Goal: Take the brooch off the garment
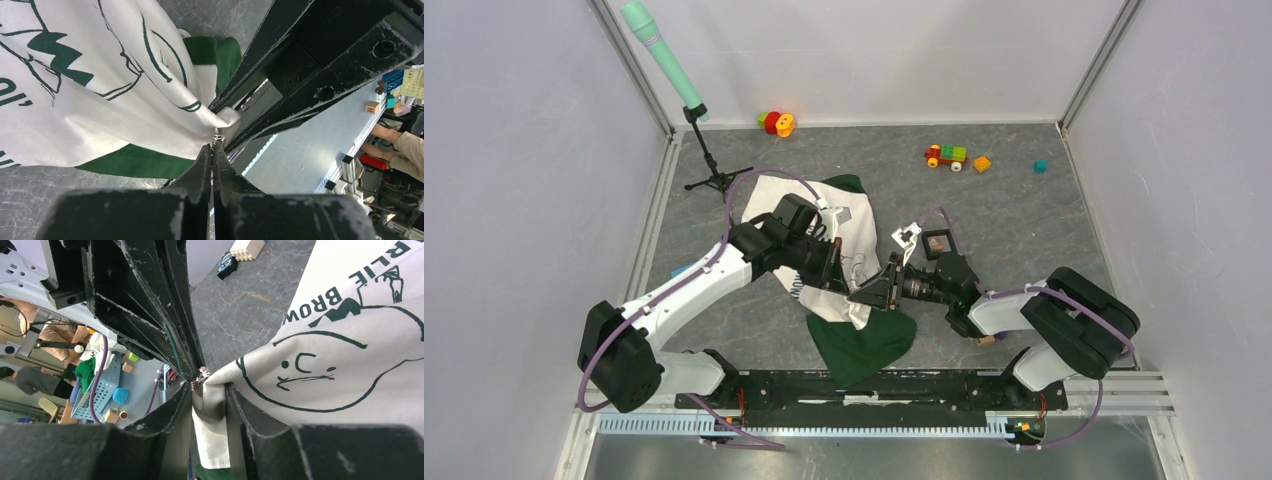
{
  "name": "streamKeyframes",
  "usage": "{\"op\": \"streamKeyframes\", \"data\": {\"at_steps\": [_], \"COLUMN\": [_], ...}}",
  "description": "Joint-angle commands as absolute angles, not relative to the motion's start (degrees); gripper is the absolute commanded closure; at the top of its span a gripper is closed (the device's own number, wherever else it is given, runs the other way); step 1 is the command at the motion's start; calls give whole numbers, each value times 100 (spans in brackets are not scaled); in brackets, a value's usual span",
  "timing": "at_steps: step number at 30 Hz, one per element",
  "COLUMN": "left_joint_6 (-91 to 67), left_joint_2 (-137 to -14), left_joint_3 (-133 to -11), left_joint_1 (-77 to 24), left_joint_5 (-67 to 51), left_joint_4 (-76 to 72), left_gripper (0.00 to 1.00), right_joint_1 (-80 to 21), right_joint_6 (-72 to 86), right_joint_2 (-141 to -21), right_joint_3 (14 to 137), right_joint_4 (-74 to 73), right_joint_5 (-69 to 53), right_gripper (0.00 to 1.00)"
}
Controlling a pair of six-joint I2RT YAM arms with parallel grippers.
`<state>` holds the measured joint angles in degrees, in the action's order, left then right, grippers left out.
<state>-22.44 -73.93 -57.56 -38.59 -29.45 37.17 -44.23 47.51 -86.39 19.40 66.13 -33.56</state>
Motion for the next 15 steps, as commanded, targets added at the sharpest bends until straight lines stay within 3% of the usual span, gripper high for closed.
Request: {"op": "streamKeyframes", "data": {"at_steps": [1, 5, 9, 11, 12, 13, 15], "left_joint_6": [-2114, -2118, -2127, -2097, -2076, -2051, -2030], "left_joint_2": [-7341, -7335, -7273, -7216, -7182, -7141, -7073], "left_joint_3": [-5704, -5698, -5682, -5716, -5742, -5767, -5838], "left_joint_1": [-3884, -3879, -3869, -3859, -3850, -3842, -3841], "left_joint_5": [-3437, -3471, -3394, -3135, -2960, -2739, -2215], "left_joint_4": [3476, 3472, 3480, 3606, 3701, 3782, 3995], "left_gripper": [98, 98, 98, 98, 98, 98, 98], "right_joint_1": [-4421, -4426, -4416, -4403, -4400, -4392, -4387], "right_joint_6": [4851, 4834, 4703, 4526, 4417, 4336, 4171], "right_joint_2": [-8675, -8625, -8532, -8411, -8324, -8254, -8121], "right_joint_3": [2032, 2000, 1995, 2002, 1982, 1966, 1960], "right_joint_4": [7186, 7181, 6923, 6581, 6394, 6265, 6004], "right_joint_5": [-3349, -3353, -3286, -3194, -3121, -3070, -3000], "right_gripper": [69, 78, 78, 66, 50, 43, 39]}}
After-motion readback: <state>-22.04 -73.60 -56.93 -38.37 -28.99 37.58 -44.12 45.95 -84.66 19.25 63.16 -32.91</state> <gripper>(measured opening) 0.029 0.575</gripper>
